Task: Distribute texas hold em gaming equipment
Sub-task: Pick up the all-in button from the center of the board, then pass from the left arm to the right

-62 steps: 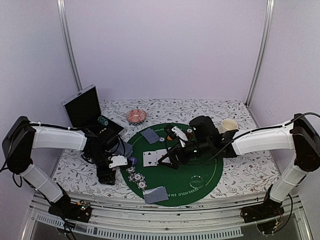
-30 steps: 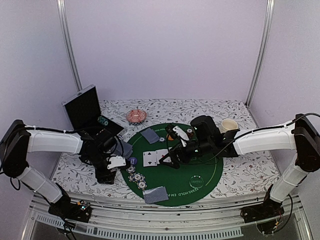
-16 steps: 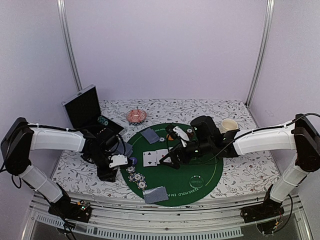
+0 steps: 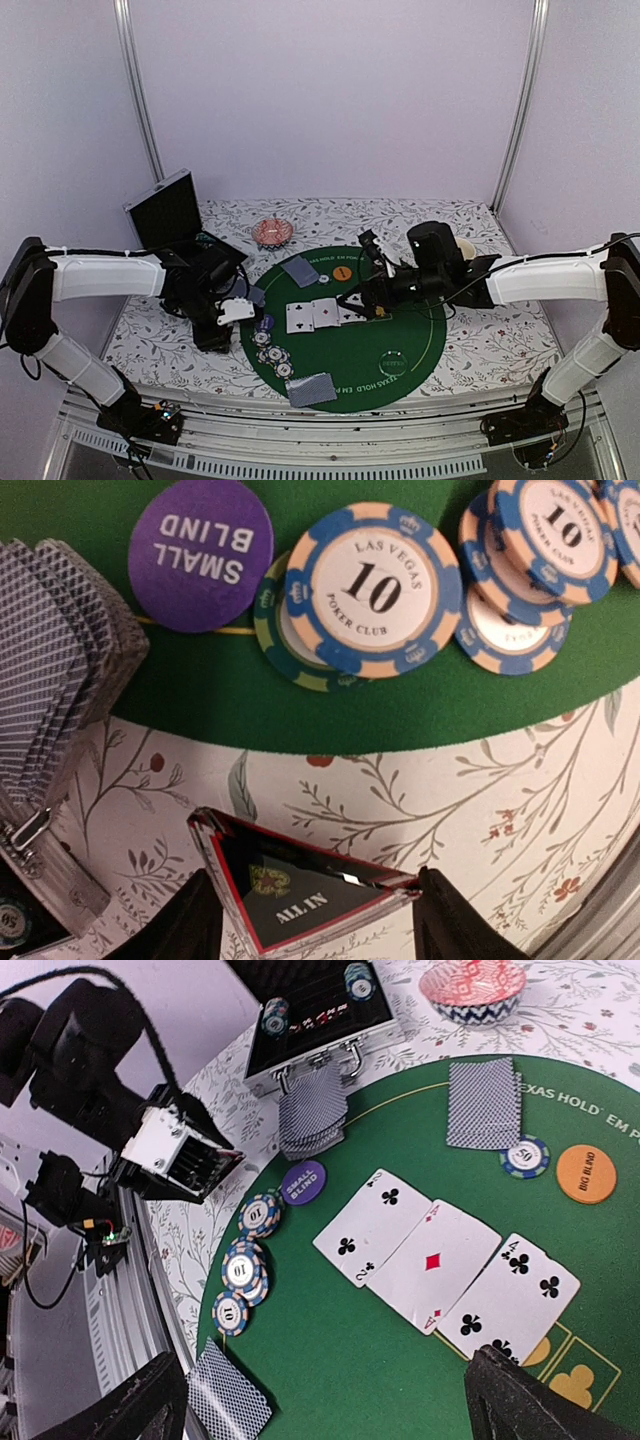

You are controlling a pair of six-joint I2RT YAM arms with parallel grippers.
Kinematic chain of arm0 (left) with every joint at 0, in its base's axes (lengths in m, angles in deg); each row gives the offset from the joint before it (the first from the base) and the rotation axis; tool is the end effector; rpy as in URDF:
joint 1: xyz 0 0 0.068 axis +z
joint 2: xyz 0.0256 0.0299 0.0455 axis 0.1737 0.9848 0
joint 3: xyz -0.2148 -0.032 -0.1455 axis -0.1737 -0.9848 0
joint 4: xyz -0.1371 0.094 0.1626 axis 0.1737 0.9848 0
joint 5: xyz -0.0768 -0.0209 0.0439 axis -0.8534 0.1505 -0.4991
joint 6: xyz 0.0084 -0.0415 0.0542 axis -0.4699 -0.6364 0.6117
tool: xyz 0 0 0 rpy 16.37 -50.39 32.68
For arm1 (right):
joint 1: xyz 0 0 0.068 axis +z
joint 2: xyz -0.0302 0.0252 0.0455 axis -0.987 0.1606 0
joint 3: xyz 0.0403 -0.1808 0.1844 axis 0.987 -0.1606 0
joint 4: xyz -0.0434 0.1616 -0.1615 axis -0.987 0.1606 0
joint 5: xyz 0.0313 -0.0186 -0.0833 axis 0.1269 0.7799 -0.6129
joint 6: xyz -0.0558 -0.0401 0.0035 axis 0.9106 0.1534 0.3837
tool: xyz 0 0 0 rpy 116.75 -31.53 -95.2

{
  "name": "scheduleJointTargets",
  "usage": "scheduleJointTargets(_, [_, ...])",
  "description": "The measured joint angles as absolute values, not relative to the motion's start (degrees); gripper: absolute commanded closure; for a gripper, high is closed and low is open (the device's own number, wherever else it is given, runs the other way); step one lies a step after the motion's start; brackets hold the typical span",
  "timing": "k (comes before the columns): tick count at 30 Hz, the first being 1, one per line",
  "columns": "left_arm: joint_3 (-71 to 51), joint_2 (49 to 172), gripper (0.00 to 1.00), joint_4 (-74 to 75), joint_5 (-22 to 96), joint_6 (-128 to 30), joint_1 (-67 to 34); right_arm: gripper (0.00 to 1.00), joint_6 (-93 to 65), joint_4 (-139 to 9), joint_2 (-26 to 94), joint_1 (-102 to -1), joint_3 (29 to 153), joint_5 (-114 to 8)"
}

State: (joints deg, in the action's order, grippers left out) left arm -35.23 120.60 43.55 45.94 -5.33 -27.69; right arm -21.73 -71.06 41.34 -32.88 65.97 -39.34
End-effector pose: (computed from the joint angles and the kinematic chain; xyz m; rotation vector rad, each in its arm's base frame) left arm 0.1809 -0.1389 0.1511 1.6968 2.4215 0.0092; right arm 0.2029 0.2549 0.2155 -0.8742 2.0954 1.0162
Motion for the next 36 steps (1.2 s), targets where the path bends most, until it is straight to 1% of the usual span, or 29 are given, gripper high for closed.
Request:
scheduleJointTargets(6, [-29.81, 118.83, 0.59, 48.67, 45.59, -7.14, -29.57, 0.0, -26.5, -73.9, 39.9, -36.64, 63.8, -38.05])
scheduleJointTargets(9, [-25.3, 118.87, 0.59, 50.29, 44.67, -7.84, -32.06, 0.02, -29.91, -76.74, 39.9, -38.19, 62.6, -35.67])
scheduleJointTargets(14, [-19.66, 118.96, 0.58, 51.03, 42.64, -7.49, -36.13, 0.1, -36.44, -79.78, 40.97, -40.36, 62.36, -33.09])
scheduleJointTargets(18, [-15.34, 118.98, 0.58, 50.9, 41.31, -6.05, -39.43, 0.21, -41.45, -83.45, 44.53, -40.7, 62.77, -30.73])
scheduleJointTargets(23, [-10.64, 120.84, 0.58, 50.46, 41.04, -3.87, -43.01, 0.22, -48.7, -87.98, 52.12, -39.79, 66.12, -26.77])
scheduleJointTargets(27, [-10.07, 121.49, 0.58, 49.96, 41.24, -2.05, -43.76, 0.22, -52.05, -90.27, 56.42, -37.86, 71.28, -24.54])
scheduleJointTargets(36, [-10.18, 121.51, 0.58, 48.65, 41.96, -0.67, -43.76, 0.23, -55.76, -95.47, 59.35, -35.0, 74.91, -20.04])
